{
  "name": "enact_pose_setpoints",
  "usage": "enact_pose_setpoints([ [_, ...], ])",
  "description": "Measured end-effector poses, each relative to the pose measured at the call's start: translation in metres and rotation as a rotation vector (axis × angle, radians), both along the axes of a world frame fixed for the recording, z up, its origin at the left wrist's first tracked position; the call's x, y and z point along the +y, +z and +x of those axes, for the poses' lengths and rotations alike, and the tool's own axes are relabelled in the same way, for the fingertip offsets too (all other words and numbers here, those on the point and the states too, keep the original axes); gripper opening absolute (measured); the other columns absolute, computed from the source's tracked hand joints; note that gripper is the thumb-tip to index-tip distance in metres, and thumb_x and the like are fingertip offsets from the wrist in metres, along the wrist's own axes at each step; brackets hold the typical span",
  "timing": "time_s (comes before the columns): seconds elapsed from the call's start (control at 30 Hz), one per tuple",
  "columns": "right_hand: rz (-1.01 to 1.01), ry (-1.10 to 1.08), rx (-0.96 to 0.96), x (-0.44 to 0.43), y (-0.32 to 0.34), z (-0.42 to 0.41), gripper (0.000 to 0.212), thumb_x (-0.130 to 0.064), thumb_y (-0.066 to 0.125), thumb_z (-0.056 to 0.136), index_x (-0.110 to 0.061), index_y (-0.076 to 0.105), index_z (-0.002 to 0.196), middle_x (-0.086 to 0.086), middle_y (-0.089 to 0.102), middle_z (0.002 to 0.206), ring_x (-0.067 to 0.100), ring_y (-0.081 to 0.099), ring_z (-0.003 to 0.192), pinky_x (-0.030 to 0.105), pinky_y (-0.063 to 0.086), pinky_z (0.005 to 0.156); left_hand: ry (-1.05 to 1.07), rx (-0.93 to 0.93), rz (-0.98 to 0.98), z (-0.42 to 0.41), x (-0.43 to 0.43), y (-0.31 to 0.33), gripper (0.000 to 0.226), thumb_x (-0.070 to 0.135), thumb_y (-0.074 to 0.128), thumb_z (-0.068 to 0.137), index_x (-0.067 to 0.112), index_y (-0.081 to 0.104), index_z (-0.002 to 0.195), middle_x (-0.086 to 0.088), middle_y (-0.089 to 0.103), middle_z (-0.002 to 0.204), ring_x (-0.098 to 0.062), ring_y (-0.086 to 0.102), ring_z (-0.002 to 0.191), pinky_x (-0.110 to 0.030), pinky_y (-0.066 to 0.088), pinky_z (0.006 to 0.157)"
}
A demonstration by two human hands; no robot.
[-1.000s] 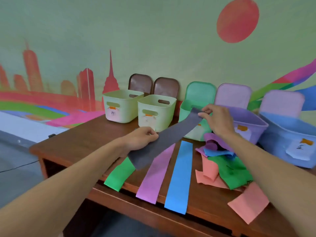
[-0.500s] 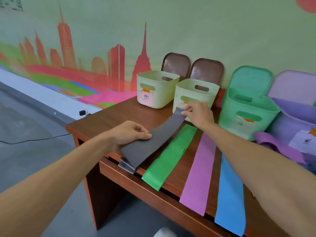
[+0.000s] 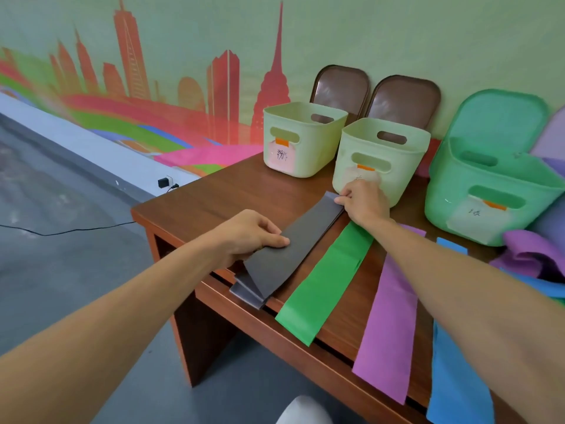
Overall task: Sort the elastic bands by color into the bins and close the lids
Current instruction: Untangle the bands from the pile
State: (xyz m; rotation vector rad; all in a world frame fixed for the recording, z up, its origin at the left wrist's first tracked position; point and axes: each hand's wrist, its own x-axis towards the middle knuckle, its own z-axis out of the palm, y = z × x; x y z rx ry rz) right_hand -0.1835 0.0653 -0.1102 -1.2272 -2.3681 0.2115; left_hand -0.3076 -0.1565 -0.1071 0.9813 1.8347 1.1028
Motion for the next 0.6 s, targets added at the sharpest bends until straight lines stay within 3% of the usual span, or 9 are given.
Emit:
enact_pose_setpoints([
  [0.1, 0.010, -0.008, 0.005, 0.001, 0.000, -0.001, 0.017, -0.030, 0.068, 0.086, -0.015, 0.074, 0.091, 0.009, 0.069, 0.099, 0.029, 0.062, 0.092, 0.034, 0.048, 0.075, -0.008, 0.046, -0.016, 0.000, 0.001, -0.001, 0.016, 0.018, 0.077, 0.077, 0.011, 0.063, 0.083, -0.012, 0.068, 0.091, -0.021, 0.064, 0.079, -0.039, 0.054, 0.075],
  [0.23, 0.030, -0.010, -0.021, 0.001, -0.001, -0.001, 0.018, -0.030, 0.067, 0.087, -0.014, 0.073, 0.093, 0.009, 0.068, 0.100, 0.029, 0.061, 0.094, 0.034, 0.049, 0.076, -0.050, 0.290, -0.073, 0.006, 0.003, 0.006, 0.021, 0.023, 0.073, 0.082, 0.013, 0.058, 0.093, -0.001, 0.061, 0.082, -0.013, 0.060, 0.069, -0.021, 0.047, 0.046],
  [0.37, 0.071, -0.029, -0.092, 0.001, -0.002, -0.005, 0.022, -0.031, 0.063, 0.090, -0.011, 0.070, 0.098, 0.012, 0.066, 0.101, 0.031, 0.060, 0.093, 0.033, 0.044, 0.071, -0.091, 0.579, -0.158, 0.010, 0.004, 0.013, 0.029, 0.033, 0.069, 0.084, 0.017, 0.052, 0.101, -0.002, 0.057, 0.091, -0.023, 0.062, 0.068, -0.024, 0.044, 0.041],
  [0.4, 0.086, -0.030, -0.115, 0.001, -0.002, -0.006, 0.023, -0.031, 0.062, 0.090, -0.011, 0.069, 0.099, 0.013, 0.065, 0.101, 0.032, 0.060, 0.092, 0.033, 0.044, 0.071, -0.095, 0.621, -0.166, 0.010, 0.003, 0.013, 0.030, 0.035, 0.069, 0.084, 0.018, 0.052, 0.102, -0.003, 0.058, 0.092, -0.023, 0.062, 0.068, -0.024, 0.045, 0.044],
  [0.5, 0.158, -0.024, -0.172, -0.001, 0.001, -0.003, 0.025, -0.031, 0.061, 0.091, -0.008, 0.065, 0.100, 0.014, 0.063, 0.101, 0.034, 0.060, 0.092, 0.034, 0.043, 0.069, -0.093, 0.773, -0.145, 0.011, 0.003, 0.012, 0.025, 0.040, 0.069, 0.082, 0.022, 0.056, 0.095, -0.004, 0.061, 0.105, -0.024, 0.061, 0.089, -0.035, 0.052, 0.073],
  [0.6, 0.214, -0.011, -0.175, -0.003, 0.005, 0.005, 0.024, -0.026, 0.061, 0.090, -0.006, 0.066, 0.102, 0.017, 0.061, 0.106, 0.036, 0.061, 0.094, 0.038, 0.049, 0.075, -0.086, 0.871, -0.132, 0.014, 0.000, 0.012, 0.024, 0.042, 0.066, 0.083, 0.023, 0.059, 0.096, -0.003, 0.060, 0.107, -0.025, 0.059, 0.095, -0.040, 0.051, 0.080],
])
